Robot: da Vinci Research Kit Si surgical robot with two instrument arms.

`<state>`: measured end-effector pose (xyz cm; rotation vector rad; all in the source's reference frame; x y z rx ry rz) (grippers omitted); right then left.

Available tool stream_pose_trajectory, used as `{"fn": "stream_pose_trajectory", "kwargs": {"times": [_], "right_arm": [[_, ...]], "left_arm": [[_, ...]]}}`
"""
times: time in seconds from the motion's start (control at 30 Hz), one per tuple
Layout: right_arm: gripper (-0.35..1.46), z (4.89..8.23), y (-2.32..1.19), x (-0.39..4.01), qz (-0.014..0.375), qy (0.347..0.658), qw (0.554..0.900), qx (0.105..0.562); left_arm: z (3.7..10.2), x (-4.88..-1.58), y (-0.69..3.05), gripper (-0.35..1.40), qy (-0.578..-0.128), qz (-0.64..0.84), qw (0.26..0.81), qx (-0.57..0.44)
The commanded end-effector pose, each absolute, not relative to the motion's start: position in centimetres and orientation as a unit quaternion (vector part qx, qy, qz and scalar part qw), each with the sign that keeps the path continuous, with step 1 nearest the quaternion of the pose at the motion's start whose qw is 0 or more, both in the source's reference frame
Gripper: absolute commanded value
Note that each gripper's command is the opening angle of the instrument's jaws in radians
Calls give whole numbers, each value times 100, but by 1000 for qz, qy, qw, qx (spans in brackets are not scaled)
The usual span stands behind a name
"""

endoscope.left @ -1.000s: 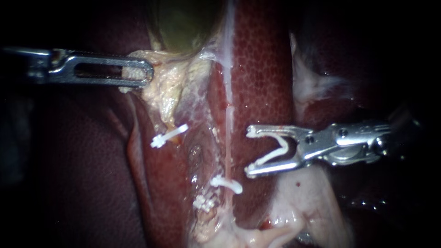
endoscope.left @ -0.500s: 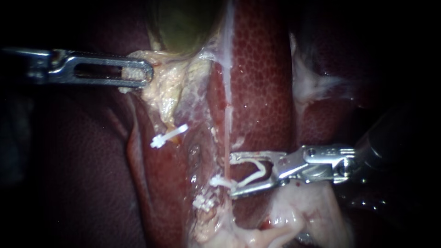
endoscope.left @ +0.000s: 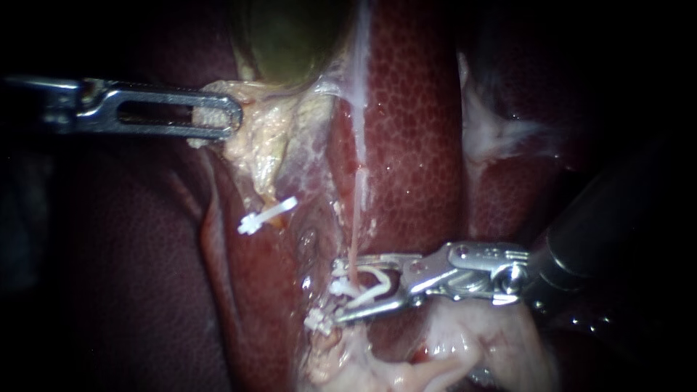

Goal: Clipping second clip right tube

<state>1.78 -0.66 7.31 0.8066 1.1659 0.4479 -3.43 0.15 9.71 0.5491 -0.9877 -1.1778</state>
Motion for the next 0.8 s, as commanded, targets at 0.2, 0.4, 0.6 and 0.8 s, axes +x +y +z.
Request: {"fn": "stream_pose_trajectory", "kwargs": {"times": [0.2, 0.4, 0.6, 0.8], "right_arm": [[39, 733, -63, 179, 205, 534, 734, 366], [22, 737, -61, 176, 209, 532, 733, 369], [-27, 737, -59, 169, 217, 526, 727, 385], [-35, 736, -57, 167, 218, 519, 719, 408]], "left_arm": [[971, -343, 14, -35, -441, -526, 685, 245], [971, -343, 14, -35, -441, -526, 685, 245], [971, -343, 14, -35, -441, -526, 685, 245], [971, -343, 14, -35, -441, -526, 685, 245]]}}
